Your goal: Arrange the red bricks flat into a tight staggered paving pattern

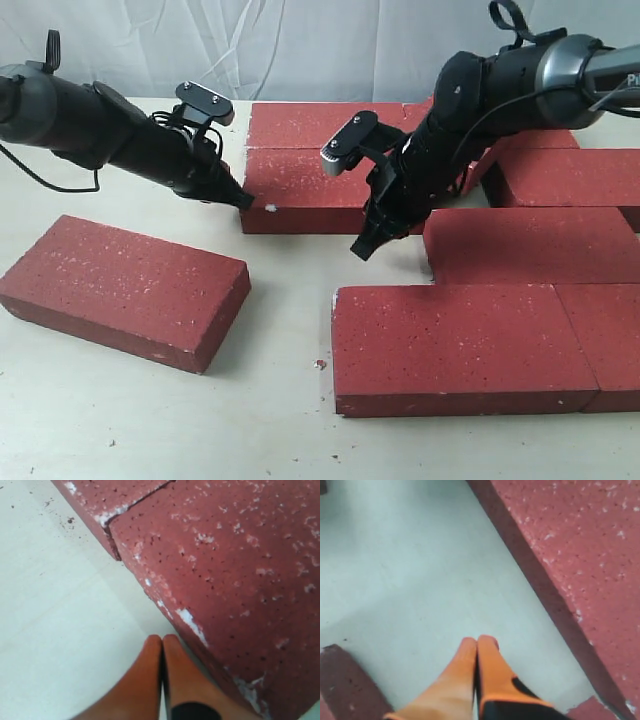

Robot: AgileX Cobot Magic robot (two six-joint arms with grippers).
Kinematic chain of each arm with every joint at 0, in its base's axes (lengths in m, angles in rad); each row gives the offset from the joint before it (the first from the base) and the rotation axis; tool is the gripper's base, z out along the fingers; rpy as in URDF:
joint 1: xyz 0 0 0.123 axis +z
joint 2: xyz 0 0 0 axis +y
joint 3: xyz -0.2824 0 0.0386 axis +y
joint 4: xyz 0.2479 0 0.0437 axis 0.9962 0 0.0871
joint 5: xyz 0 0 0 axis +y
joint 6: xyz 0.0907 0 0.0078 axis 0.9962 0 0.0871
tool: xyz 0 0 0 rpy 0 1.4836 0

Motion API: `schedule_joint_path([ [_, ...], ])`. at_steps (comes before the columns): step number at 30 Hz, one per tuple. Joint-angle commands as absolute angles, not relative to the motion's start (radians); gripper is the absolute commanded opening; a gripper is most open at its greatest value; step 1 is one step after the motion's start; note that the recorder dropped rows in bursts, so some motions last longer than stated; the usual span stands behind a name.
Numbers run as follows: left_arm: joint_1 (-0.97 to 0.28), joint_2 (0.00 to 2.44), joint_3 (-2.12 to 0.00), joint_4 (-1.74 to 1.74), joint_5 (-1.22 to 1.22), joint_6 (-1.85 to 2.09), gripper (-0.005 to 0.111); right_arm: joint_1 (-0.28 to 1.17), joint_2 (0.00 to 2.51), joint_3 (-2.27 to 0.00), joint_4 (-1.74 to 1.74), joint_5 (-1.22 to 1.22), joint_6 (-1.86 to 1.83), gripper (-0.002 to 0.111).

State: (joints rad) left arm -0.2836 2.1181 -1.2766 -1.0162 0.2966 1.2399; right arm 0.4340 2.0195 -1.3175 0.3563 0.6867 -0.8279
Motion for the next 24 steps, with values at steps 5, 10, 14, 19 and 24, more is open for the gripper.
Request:
schedule_joint_path([
  [5,-0.292,2.123,-1.282,-1.011,0.312,1.240,0.000,0.431,2.075,-1.322,0.340,0.486,-0.836,-0.001],
  [10,-0.330,2.170,-1.293,-1.024,0.253,1.267,0.000,0.431,2.080,-1.322,0.338,0.419,-0.836,-0.001],
  [14,-0.349,2.173,-1.297,-1.024,0.241,1.267,0.000,0.431,2.078,-1.322,0.340,0.451,-0.832,-0.001],
  [19,-0.354,2.173,-1.297,-1.024,0.237,1.267,0.000,0.431,1.988,-1.322,0.344,0.593,-0.832,-0.001],
  [24,-0.354,2.173,-1.297,-1.024,0.237,1.267,0.000,0.431,1.896,-1.322,0.335,0.699,-0.829,-0.001],
])
